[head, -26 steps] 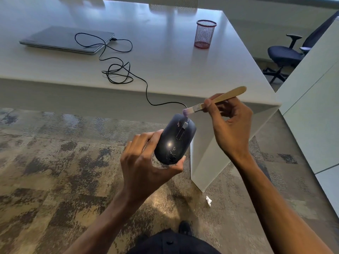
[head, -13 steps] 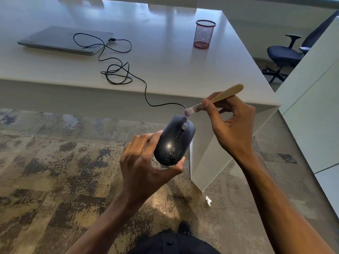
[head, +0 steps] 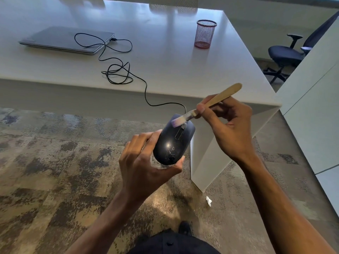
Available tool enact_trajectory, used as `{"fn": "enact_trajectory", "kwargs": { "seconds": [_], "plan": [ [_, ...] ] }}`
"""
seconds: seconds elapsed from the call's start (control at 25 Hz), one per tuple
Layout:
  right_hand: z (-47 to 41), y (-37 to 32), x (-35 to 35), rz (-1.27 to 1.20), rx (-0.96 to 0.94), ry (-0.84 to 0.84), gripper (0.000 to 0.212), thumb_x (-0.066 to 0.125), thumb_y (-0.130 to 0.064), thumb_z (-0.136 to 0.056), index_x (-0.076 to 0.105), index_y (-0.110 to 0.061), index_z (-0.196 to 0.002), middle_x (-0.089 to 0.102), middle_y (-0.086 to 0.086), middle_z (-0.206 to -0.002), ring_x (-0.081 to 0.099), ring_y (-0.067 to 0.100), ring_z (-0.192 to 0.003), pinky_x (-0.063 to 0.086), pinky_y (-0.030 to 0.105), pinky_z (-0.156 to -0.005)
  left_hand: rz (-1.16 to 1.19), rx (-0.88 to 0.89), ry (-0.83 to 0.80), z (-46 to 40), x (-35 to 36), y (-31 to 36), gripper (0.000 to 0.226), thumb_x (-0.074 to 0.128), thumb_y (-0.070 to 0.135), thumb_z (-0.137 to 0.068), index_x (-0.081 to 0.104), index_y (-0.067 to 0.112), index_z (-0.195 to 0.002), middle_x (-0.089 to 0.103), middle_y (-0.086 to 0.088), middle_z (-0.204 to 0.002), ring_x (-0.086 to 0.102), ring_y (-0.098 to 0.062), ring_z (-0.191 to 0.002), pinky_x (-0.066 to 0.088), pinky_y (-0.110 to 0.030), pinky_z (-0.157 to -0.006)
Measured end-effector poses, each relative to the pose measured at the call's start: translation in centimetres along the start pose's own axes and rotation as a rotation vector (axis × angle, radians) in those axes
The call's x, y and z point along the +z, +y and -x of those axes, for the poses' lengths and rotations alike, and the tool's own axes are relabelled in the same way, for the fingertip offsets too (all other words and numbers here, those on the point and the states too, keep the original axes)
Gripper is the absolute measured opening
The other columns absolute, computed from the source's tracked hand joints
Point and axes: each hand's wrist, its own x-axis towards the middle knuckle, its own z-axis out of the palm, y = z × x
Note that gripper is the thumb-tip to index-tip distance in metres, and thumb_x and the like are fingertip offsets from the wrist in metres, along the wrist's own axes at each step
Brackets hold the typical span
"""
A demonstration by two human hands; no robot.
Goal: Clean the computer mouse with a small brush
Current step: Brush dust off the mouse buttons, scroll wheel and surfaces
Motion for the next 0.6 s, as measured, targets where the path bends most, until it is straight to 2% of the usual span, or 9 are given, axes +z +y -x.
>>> {"fn": "enact_trajectory", "kwargs": {
  "seconds": [0.08,0.2,0.36,0.48,0.6],
  "plan": [
    [-0.2,0.2,0.1,0.053,0.050,-0.009,0.009,0.067,-0.016,-0.094,0.069,-0.010,-0.100,0.072,-0.009,-0.088,0.073,0.007,-0.082,0.060,0.028,-0.080,-0.004,0.010,-0.003,0.1,0.0,0.1,0.071,0.069,0.060,-0.068,0.066,0.003,-0.111,0.066,-0.009,-0.098,0.059,-0.022,-0.084,0.053,-0.038,-0.066],
    [-0.5,0.3,0.0,0.079,0.059,0.085,0.007,0.066,-0.019,-0.095,0.066,-0.015,-0.100,0.070,-0.016,-0.087,0.073,0.004,-0.083,0.059,0.023,-0.079,-0.004,0.010,-0.007,0.2,0.0,0.1,0.071,0.070,0.060,-0.069,0.066,0.004,-0.112,0.066,-0.009,-0.099,0.058,-0.021,-0.084,0.053,-0.039,-0.066],
    [0.1,0.1,-0.1,-0.045,0.040,0.000,0.009,0.066,-0.018,-0.095,0.067,-0.011,-0.100,0.073,-0.008,-0.088,0.074,0.009,-0.082,0.059,0.025,-0.078,0.011,0.004,0.019,0.2,-0.1,0.1,0.069,0.068,0.059,-0.070,0.066,0.004,-0.111,0.066,-0.009,-0.098,0.059,-0.021,-0.084,0.053,-0.037,-0.066],
    [0.1,0.0,-0.4,0.112,0.035,0.067,0.006,0.065,-0.020,-0.095,0.064,-0.015,-0.100,0.068,-0.018,-0.087,0.072,0.001,-0.080,0.059,0.022,-0.077,0.009,0.013,0.015,0.4,-0.1,0.1,0.067,0.069,0.058,-0.070,0.066,0.005,-0.111,0.066,-0.008,-0.098,0.057,-0.019,-0.084,0.052,-0.036,-0.065],
    [0.5,-0.7,-0.4,0.057,-0.005,0.116,0.006,0.062,-0.020,-0.096,0.061,-0.016,-0.101,0.067,-0.023,-0.086,0.072,0.000,-0.080,0.058,0.018,-0.075,0.006,0.000,0.013,0.4,-0.1,0.0,0.066,0.071,0.056,-0.069,0.066,0.004,-0.111,0.066,-0.008,-0.098,0.059,-0.020,-0.085,0.052,-0.038,-0.065]
  ]
}}
